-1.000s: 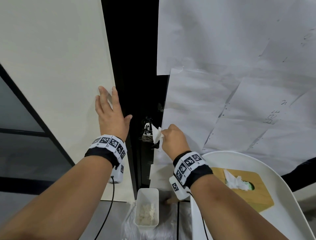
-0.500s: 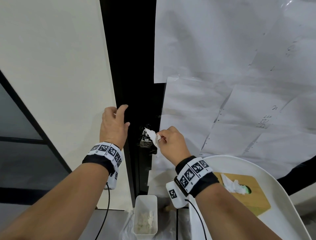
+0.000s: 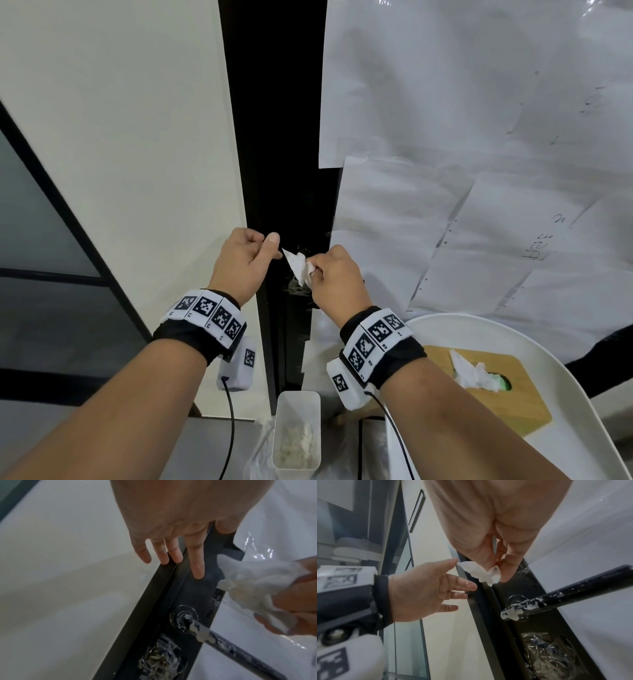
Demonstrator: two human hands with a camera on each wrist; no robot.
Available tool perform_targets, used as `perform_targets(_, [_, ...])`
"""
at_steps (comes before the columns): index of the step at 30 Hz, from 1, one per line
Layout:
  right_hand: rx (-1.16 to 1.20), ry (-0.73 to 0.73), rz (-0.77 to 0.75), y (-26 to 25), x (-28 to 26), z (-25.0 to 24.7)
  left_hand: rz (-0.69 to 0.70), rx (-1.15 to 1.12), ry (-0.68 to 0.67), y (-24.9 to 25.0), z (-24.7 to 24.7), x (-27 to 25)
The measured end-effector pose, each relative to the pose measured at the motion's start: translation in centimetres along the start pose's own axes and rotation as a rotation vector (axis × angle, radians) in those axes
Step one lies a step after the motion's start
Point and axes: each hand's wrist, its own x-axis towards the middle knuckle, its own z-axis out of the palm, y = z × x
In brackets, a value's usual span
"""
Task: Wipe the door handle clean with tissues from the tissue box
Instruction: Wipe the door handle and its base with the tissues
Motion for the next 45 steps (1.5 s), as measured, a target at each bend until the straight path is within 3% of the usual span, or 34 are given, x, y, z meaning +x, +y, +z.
perform_targets(5, [0.029,0.017,0.003,0.1,-0.1,0.7,-0.064,0.036,-0.102,-0.5,-0.1,-0.5])
perform_targets(12, [0.086,0.049,0.132,1.4,0.1,-0.5,-0.151,-0.061,-0.072,0.8,-0.8,-1.3])
perform_targets(17, [0.043,0.063,0.054,1.5,0.0,-0.4,-0.202,-0.168,-0.124,3.0,0.0,-1.8])
perform_targets(21, [0.047,0.059,0.002,1.0,-0.2,0.3,-0.114,-0.052,-0.122,2.9,1.3,-1.5])
perform_targets(24, [0.051,0.078,0.046,1.3,-0.2,-0.1,-0.085,0.021,-0.081,2.4,1.6,-1.3])
perform_targets(28, [0.098,0.118,0.186,2.5,0.0,-1.6,-0.182,0.091,-0.043,1.1,0.9,-1.3])
perform_targets(32, [0.17,0.124,0.223,2.8,0.2,-2.4,-0.365,-0.232,-0.076,-0.2,1.0,-1.6])
perform_targets(37, [0.031,-0.212,0.164,2.6,-0.8,-1.9,-0.414,-0.63,-0.04,2.3,1.3,-1.5])
perform_targets(39, [-0.018,-0.258,0.169,2.8,-1.0,-1.6,-0.363,-0.621,-0.094,3.0,1.0,-1.2])
perform_targets(42, [0.05,-0.208,0.194,2.5,-0.7,-1.7,-0.305,-0.545,-0.198,3.5,0.7,-1.1])
perform_targets(45, [0.054,-0.17,0.222,2.9,-0.5,-2.0,-0.287,-0.541,-0.198,3.8,0.4,-1.1])
